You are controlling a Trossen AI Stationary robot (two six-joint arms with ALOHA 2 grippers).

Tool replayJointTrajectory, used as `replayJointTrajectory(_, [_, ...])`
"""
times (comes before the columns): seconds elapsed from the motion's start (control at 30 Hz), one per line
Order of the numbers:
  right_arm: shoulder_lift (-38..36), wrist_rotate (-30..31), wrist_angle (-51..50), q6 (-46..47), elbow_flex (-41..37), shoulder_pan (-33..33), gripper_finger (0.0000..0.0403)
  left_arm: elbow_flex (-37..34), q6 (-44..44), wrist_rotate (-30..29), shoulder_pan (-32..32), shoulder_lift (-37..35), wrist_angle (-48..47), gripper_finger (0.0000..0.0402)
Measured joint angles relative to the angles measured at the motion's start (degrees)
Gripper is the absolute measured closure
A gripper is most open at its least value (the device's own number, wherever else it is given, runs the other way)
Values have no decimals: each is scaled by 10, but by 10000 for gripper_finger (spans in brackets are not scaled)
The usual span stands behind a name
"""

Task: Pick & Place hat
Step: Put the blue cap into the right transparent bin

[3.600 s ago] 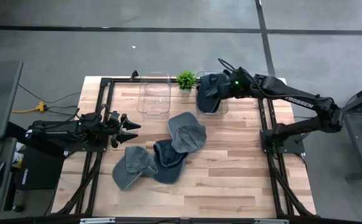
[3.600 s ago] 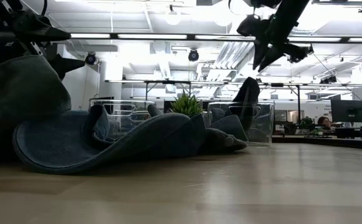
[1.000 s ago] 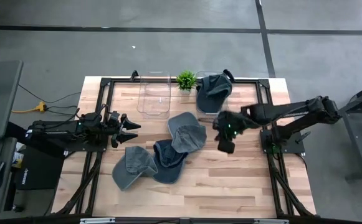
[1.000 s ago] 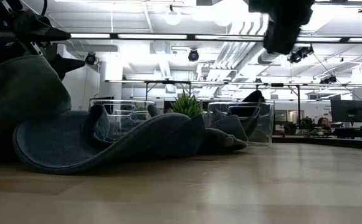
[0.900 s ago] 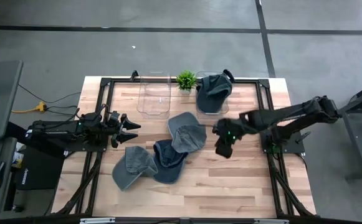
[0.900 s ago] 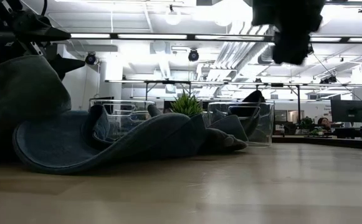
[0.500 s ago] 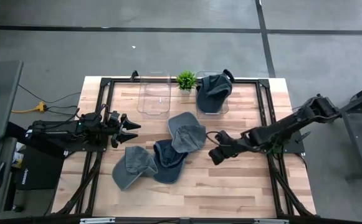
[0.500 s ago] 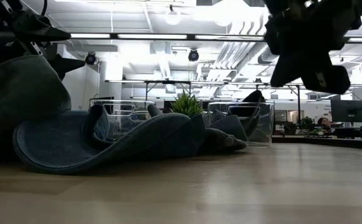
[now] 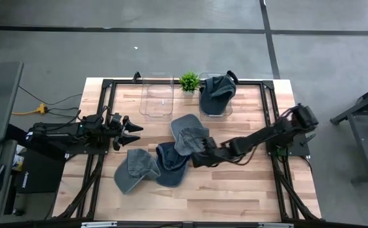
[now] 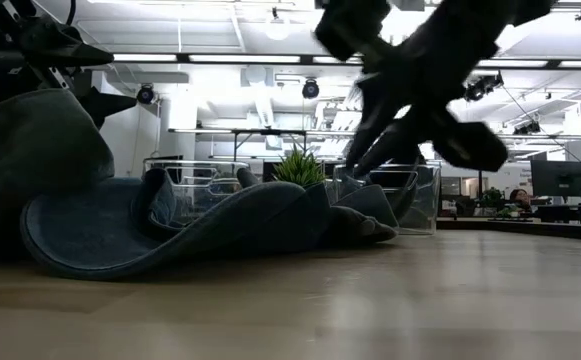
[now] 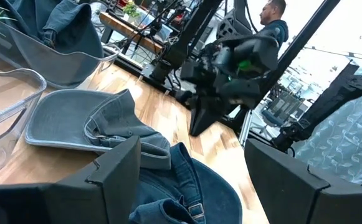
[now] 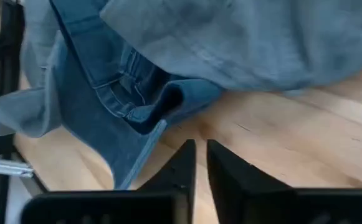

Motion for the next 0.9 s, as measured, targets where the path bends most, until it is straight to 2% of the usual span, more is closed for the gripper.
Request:
replayJointTrajectory(0.23, [78,-2,-2,17,88,-3,264,0,0,0,0,0,0,135])
replayJointTrajectory(0.5, [90,-5,-40,52,120,-19,145,0,0,0,0,0,0,135])
replayJointTrajectory(0.63, [90,-29,-48,67,122,-26,123,0,0,0,0,0,0,135])
replayJointTrajectory(0.9, [91,-37,-57,75,122,-46,120,0,0,0,0,0,0,135])
